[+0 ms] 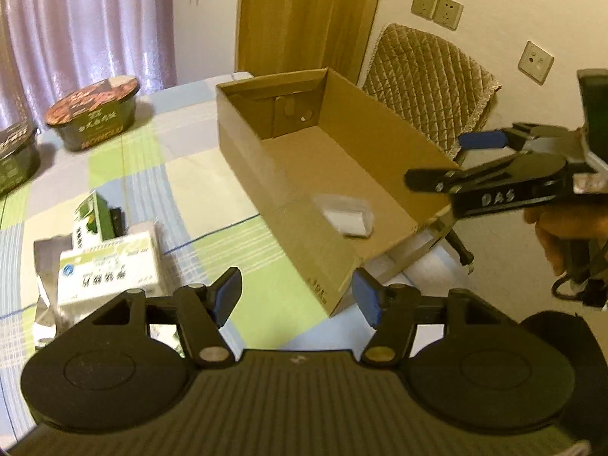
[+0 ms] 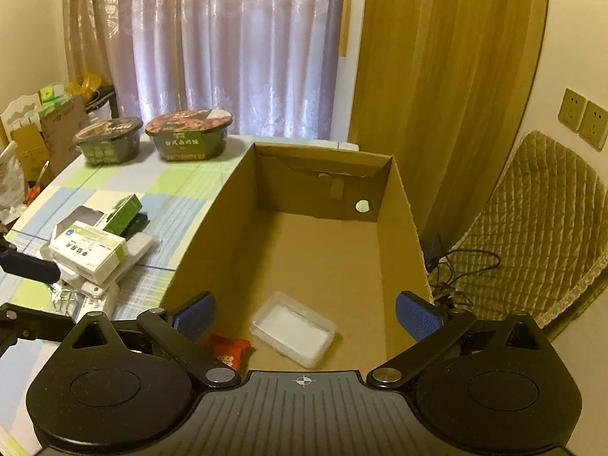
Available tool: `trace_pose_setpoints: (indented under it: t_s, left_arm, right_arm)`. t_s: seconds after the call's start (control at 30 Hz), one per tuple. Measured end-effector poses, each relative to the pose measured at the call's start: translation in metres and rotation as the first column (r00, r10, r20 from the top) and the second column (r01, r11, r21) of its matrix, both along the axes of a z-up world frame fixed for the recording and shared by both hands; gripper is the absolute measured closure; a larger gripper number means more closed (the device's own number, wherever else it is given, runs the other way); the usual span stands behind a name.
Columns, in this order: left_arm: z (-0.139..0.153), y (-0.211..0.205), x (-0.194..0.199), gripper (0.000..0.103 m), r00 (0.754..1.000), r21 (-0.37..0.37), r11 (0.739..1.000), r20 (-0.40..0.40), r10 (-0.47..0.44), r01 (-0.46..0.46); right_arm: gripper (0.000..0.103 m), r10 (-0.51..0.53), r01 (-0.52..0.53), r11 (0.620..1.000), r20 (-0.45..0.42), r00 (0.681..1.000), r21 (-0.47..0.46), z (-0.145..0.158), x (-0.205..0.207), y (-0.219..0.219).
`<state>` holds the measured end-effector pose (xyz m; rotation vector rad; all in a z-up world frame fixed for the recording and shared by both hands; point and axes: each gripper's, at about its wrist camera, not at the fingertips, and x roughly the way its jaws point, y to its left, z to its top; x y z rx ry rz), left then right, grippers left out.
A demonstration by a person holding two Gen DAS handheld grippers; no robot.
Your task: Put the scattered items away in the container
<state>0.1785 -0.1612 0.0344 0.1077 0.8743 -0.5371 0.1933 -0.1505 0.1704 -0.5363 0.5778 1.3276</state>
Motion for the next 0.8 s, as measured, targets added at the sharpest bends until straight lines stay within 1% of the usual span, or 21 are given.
trace_pose_setpoints:
  t_s: [0.1,0.23,0.3,0.43,0.57,0.7,0.8]
  left_arm:
    - [-0.004,0.013,-0.010,0.042,1.000,0.010,1.000,-0.003,0.019,-0.019]
    - [-0.010,0.032,-0.027,0.041,0.999,0.046,0.998,-0.001,0.046,-0.046]
    - [-0.015,0.046,-0.037,0.041,0.998,0.081,0.995,0.005,0.059,-0.059]
    - [-0.030,0.080,-0.054,0.041,0.993,0.119,0.987,-0.028,0.111,-0.107]
    - [-0.045,0.112,-0.066,0.041,0.987,0.153,0.978,-0.047,0.152,-0.143]
    - [-0.058,0.131,-0.070,0.041,0.981,0.172,0.970,-0.058,0.186,-0.173]
    - [-0.066,0.136,-0.067,0.041,0.986,0.204,0.968,-0.043,0.160,-0.148]
  right_arm:
    - [0.000,0.005,-0.005,1.000,-0.003,1.000,0.014,0.007,-0.008,-0.003]
    - [0.000,0.033,-0.033,0.998,-0.016,0.999,0.047,0.017,-0.029,-0.011]
    - [0.000,0.064,-0.062,0.996,-0.028,0.998,0.069,0.021,-0.045,-0.017]
    - [0.000,0.132,-0.129,0.988,-0.035,0.991,0.090,0.022,-0.080,-0.026]
    - [0.000,0.202,-0.198,0.978,-0.055,0.978,0.065,0.012,-0.116,-0.029]
    - [0.000,0.269,-0.269,0.963,-0.063,0.961,0.011,-0.008,-0.151,-0.027]
    - [0.000,0.314,-0.317,0.948,-0.066,0.947,-0.037,-0.024,-0.174,-0.020]
